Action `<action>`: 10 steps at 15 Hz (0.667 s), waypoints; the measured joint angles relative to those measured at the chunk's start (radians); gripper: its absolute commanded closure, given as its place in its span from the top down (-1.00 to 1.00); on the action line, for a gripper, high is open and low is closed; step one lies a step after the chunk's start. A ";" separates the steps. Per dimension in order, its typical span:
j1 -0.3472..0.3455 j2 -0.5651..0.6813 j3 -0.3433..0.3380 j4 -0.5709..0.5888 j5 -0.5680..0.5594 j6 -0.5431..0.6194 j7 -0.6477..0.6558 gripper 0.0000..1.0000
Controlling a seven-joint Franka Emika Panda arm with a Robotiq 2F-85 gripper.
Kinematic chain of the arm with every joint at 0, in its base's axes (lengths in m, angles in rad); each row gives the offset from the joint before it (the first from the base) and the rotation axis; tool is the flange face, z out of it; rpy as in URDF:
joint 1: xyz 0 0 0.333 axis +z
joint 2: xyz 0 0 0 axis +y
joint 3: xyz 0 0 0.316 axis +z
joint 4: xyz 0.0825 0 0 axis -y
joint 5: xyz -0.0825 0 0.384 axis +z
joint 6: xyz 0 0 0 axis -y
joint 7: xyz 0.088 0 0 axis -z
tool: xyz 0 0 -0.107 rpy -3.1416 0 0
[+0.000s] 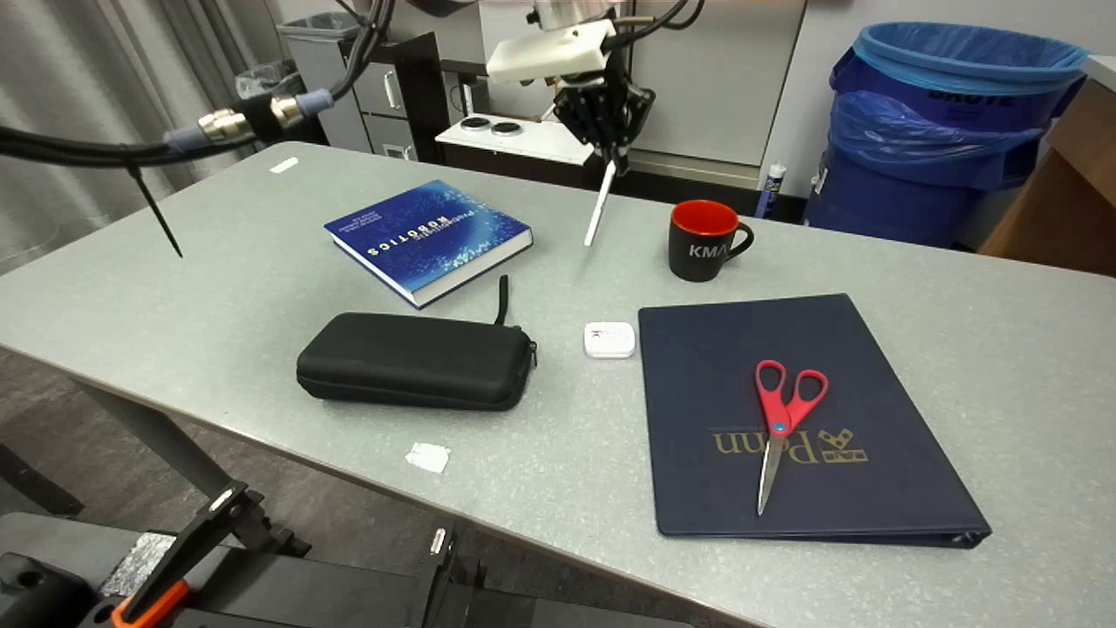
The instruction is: Take the marker out of the cup and put it on the table
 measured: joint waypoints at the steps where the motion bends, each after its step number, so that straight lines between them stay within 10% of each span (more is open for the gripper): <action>1: 0.000 0.038 0.007 0.032 0.000 -0.022 0.000 -0.94; 5: 0.005 0.178 0.014 0.160 0.000 -0.094 -0.002 -0.83; 6: 0.006 0.204 0.014 0.189 0.000 -0.108 -0.003 -0.28; 10: 0.007 0.266 0.013 0.268 0.000 -0.128 -0.004 0.19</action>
